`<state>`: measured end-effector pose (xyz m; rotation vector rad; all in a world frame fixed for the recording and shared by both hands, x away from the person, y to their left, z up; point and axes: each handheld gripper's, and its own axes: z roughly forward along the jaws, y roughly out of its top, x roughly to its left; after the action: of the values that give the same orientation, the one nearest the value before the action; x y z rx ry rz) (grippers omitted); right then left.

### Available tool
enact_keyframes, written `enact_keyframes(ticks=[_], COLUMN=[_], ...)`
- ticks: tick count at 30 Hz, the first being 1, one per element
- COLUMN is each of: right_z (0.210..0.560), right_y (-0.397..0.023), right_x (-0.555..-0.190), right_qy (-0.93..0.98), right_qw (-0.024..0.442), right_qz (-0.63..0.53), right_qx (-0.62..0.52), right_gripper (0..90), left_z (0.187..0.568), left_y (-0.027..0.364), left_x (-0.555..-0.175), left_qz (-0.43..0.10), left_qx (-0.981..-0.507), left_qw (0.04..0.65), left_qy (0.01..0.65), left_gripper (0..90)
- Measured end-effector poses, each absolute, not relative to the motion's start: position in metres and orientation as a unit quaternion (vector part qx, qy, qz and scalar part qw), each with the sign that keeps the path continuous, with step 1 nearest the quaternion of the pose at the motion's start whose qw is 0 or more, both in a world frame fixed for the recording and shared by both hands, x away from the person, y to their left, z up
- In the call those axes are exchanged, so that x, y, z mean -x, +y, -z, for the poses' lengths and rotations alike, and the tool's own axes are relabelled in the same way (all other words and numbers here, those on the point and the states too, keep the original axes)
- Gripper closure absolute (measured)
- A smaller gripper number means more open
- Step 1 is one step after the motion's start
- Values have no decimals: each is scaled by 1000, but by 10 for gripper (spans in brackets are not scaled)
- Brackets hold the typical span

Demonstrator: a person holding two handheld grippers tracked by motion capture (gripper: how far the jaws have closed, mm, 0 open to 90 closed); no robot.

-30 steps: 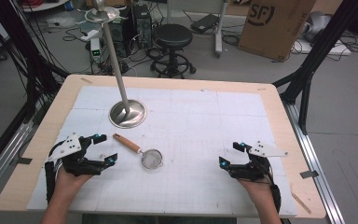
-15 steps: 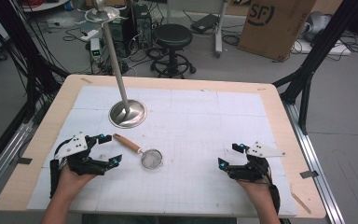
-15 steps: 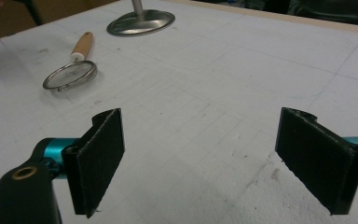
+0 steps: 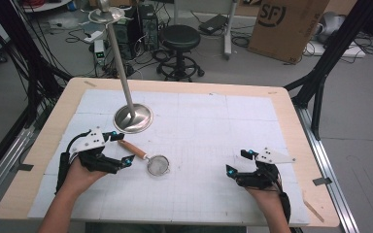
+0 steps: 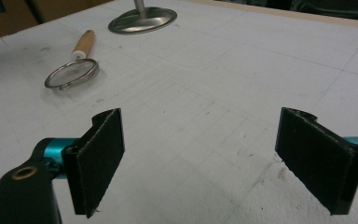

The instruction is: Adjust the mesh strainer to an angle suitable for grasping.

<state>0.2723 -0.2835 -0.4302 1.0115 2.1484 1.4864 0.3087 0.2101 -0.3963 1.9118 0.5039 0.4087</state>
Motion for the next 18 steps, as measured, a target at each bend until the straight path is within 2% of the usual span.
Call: enact_keyframes(ticks=[18], right_z=[430], right_y=[-284], right_x=[-272], right_qy=[754], right_qw=[165], right_qz=[-525], right_qx=[-358], right_gripper=[145], left_z=[391], left_y=[182], left_x=[-345], left_qz=[-172], left_qx=[-868], left_qw=[424], left_qy=[192], left_gripper=[174])
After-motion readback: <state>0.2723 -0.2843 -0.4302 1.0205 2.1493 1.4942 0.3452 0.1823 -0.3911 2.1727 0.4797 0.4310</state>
